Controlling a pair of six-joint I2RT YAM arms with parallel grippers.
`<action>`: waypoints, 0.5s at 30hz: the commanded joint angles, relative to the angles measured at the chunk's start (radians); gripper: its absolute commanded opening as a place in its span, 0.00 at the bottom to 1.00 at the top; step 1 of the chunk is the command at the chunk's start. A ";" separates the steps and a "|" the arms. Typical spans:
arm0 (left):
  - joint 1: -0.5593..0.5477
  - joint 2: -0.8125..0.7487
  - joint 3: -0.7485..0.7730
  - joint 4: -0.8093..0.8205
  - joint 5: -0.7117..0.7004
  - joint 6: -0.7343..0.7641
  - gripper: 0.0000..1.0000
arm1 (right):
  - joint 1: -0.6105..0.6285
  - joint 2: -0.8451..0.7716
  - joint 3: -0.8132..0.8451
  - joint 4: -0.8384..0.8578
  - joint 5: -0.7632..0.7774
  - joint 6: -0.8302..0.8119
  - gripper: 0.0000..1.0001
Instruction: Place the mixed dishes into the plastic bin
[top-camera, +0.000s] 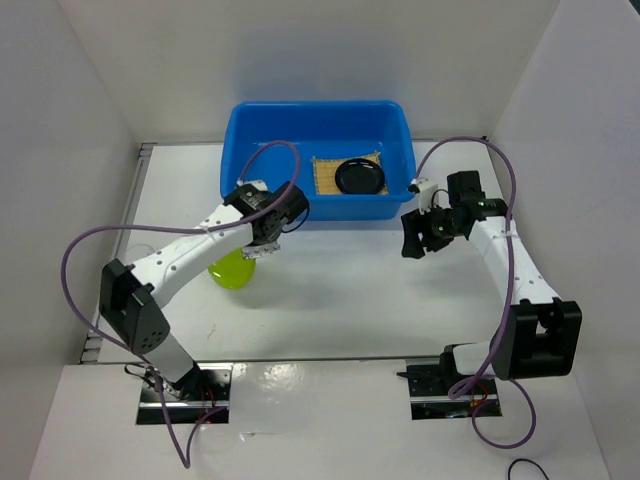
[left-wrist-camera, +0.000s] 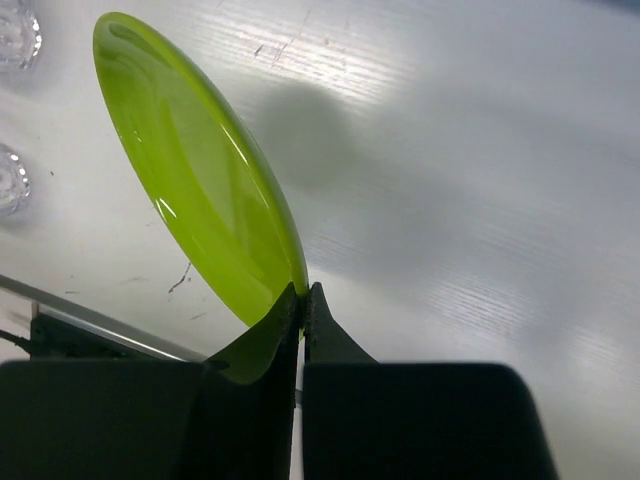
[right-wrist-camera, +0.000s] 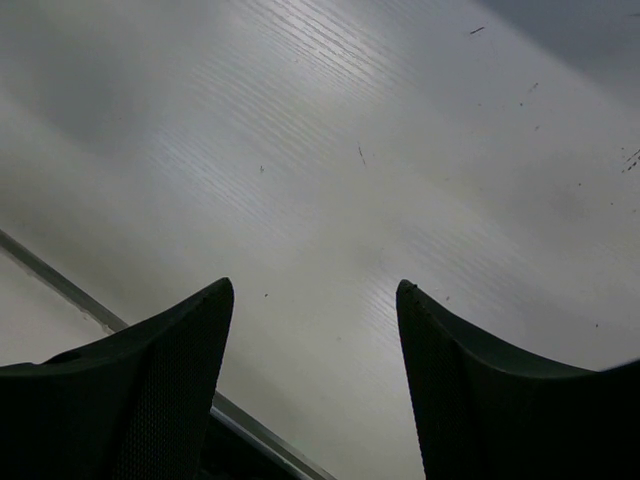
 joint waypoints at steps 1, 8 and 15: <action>0.000 -0.048 0.079 -0.030 0.036 0.108 0.00 | -0.010 -0.001 0.001 0.034 0.002 0.011 0.71; 0.000 -0.037 0.373 -0.030 0.130 0.238 0.00 | -0.020 0.017 -0.008 0.043 0.012 0.011 0.71; 0.037 0.185 0.904 -0.030 0.194 0.410 0.00 | -0.049 0.036 -0.008 0.043 0.002 0.011 0.71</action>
